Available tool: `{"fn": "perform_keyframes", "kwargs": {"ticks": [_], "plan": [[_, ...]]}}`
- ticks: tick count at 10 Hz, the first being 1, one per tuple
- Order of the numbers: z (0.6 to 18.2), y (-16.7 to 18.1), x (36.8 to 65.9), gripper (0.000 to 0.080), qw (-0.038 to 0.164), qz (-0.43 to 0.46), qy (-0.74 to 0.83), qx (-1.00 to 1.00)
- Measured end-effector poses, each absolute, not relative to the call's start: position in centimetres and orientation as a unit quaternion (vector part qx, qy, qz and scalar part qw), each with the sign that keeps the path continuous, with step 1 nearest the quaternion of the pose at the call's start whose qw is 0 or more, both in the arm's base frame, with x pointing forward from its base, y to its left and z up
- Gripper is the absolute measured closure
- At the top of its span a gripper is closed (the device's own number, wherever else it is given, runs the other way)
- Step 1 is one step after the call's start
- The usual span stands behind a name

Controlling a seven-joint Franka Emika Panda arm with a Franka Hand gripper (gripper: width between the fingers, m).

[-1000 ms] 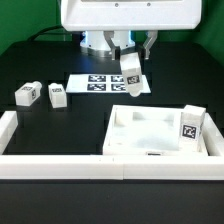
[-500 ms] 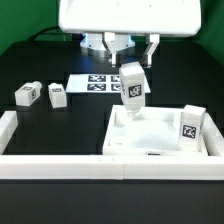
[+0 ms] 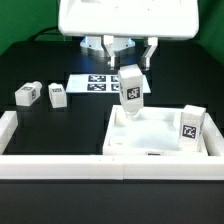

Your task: Assemble square table

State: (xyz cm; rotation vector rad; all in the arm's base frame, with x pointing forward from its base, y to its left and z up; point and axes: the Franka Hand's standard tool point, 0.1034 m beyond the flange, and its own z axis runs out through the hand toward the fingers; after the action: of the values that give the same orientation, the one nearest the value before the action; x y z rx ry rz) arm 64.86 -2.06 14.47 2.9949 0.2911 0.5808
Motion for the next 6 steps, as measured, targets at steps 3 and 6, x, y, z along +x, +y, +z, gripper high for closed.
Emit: {"fn": "perform_keyframes", "kwargs": {"ticks": [3, 6], "plan": [[13.9, -3.0, 65.2, 0.0508, 0.045, 0.194, 0.108, 0.974], [13.9, -4.1, 65.5, 0.0508, 0.066, 0.258, 0.116, 0.957]]}}
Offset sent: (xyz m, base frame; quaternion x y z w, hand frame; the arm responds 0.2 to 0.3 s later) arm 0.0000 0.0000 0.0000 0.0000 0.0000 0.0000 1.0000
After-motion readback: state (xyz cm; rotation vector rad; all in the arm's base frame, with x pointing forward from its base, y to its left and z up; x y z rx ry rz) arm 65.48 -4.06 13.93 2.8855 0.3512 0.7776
